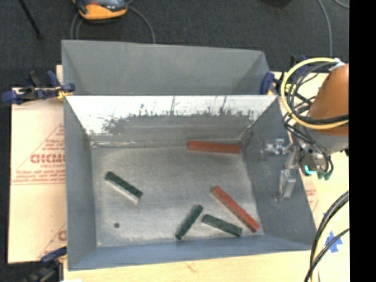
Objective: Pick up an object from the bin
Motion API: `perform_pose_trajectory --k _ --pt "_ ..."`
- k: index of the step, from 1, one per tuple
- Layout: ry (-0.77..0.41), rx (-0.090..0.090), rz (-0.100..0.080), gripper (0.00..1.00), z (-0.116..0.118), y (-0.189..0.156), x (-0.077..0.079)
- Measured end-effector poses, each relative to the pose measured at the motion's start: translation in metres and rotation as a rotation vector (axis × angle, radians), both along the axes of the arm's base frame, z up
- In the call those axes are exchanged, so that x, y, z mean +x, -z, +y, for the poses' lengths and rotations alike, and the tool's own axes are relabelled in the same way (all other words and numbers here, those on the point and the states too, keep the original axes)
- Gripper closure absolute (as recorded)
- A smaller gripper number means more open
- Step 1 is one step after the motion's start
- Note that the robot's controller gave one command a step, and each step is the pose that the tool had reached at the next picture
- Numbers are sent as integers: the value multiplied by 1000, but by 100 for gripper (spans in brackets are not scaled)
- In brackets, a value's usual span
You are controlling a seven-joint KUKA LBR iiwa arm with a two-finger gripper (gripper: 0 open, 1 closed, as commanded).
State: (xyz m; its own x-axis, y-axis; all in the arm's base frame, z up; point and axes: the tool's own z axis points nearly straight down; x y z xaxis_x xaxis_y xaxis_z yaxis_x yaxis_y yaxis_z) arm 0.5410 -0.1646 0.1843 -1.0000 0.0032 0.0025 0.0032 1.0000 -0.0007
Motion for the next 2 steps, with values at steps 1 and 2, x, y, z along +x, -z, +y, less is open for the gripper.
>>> perform_pose_trajectory --k 1,2 --pt "-3 -2 -7 0 0 -4 2" --pt "-60 -3 -12 0 22 43 -7"
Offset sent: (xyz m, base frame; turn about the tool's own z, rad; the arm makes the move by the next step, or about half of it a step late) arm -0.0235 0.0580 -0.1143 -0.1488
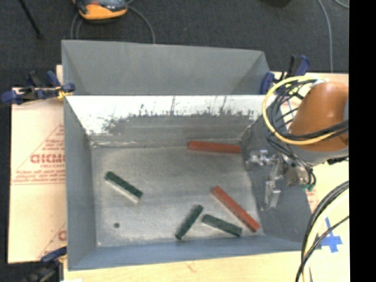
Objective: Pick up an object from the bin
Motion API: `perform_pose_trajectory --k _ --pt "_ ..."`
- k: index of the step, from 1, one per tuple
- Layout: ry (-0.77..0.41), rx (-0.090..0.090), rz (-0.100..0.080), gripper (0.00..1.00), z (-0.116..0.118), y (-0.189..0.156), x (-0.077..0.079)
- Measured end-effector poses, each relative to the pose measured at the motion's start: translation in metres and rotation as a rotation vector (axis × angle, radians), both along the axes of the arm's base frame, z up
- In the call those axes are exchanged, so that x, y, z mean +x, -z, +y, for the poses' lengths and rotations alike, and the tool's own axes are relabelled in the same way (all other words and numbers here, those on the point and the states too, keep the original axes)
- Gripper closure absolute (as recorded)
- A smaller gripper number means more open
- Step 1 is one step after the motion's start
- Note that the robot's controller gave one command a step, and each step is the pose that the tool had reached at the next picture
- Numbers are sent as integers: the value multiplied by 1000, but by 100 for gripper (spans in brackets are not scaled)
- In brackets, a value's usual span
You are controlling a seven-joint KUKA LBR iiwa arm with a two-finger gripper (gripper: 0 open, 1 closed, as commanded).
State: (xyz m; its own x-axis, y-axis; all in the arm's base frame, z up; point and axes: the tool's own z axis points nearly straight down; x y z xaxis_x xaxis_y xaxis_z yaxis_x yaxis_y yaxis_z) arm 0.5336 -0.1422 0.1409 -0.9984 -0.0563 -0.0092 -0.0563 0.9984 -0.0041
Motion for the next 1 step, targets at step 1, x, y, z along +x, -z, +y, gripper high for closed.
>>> perform_pose_trajectory --k 1 --pt "-105 1 4 0 -2 63 -40"
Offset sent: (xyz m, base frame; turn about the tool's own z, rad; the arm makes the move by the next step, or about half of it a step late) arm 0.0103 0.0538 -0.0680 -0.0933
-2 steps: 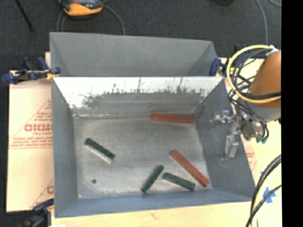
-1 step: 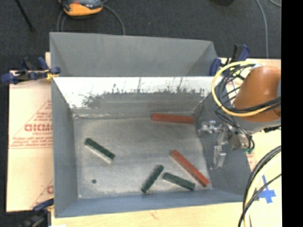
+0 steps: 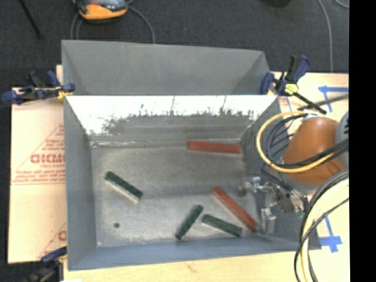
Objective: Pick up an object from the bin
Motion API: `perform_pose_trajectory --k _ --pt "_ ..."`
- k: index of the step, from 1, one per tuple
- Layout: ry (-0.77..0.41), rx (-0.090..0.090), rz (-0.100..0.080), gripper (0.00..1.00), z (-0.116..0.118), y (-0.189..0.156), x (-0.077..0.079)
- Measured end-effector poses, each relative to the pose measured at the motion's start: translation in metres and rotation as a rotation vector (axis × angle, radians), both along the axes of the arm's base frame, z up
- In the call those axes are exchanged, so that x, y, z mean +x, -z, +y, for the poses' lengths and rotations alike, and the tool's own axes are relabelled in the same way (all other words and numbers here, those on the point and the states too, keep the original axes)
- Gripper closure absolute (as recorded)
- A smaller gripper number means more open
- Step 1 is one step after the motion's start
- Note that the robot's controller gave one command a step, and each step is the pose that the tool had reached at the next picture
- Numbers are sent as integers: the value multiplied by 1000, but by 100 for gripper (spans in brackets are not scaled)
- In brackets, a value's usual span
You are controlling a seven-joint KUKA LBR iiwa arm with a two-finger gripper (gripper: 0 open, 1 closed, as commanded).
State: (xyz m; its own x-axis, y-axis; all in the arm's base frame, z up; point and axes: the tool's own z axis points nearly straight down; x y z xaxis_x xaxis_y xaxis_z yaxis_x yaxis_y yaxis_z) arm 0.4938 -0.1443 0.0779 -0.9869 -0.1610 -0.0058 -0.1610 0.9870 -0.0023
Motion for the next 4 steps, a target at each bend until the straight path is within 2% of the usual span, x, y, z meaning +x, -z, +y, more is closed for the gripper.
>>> perform_pose_trajectory --k 1,2,3,4 --pt "10 -1 -2 100 54 2 53" --pt "7 -1 0 0 54 3 52" --pt "7 -1 0 0 54 3 52" --pt "-76 1 -5 100 119 -6 -7"
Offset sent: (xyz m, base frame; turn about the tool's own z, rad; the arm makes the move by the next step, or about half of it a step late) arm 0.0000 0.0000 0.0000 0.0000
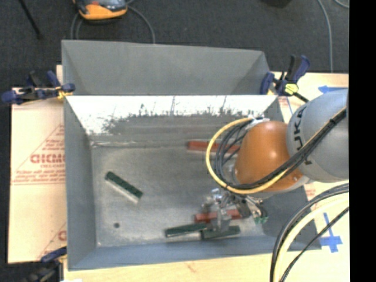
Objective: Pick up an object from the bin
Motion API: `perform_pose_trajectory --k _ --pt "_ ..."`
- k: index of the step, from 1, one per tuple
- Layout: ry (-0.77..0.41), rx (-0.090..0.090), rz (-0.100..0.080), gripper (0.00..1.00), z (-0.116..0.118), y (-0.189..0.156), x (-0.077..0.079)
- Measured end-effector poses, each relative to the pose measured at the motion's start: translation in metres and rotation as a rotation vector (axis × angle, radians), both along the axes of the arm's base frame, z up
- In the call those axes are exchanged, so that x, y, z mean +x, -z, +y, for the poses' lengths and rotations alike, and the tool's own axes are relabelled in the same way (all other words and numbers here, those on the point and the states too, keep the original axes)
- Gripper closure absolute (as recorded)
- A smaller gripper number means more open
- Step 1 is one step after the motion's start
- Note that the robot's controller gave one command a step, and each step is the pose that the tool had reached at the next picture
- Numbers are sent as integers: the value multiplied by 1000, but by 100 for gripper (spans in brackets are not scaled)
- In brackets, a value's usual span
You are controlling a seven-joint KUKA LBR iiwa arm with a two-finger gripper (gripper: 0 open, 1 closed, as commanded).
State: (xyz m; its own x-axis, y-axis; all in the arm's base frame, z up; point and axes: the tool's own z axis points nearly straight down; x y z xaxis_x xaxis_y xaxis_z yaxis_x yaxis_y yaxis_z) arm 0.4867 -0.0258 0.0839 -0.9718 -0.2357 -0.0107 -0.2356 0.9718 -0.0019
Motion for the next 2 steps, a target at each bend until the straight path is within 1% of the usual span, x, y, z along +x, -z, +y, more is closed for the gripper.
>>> perform_pose_trajectory --k 1,2 --pt "-1 0 0 100 0 0 0" --pt "22 -1 8 100 11 -126 -14"
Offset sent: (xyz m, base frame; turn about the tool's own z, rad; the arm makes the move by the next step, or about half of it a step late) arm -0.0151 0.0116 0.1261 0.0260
